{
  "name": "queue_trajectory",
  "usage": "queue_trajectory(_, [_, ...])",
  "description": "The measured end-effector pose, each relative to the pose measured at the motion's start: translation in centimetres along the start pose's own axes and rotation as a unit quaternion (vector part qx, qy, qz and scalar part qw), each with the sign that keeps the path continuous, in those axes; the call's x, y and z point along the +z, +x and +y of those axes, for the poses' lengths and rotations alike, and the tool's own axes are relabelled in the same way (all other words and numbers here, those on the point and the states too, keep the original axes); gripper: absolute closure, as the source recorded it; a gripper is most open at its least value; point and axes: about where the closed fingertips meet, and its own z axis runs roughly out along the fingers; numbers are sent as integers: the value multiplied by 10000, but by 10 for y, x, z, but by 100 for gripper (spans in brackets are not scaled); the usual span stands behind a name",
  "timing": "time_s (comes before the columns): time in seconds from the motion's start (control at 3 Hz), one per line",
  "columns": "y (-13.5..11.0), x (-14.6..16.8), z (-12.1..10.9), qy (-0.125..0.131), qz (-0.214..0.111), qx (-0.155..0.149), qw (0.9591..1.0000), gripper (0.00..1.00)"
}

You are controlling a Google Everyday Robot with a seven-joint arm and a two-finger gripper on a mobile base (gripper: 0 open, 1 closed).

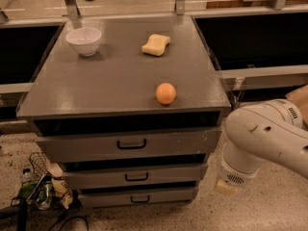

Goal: Open bottom drawer

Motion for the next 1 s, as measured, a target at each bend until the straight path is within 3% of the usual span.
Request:
queue_trajectory(0.33, [0,0,0,0,-1,1,10000,100])
queue_trajectory(0.67, [2,16,10,-54,-186,254,9995,100])
queue_trajectory(1.0, [-6,53,27,-205,-630,553,9963,100])
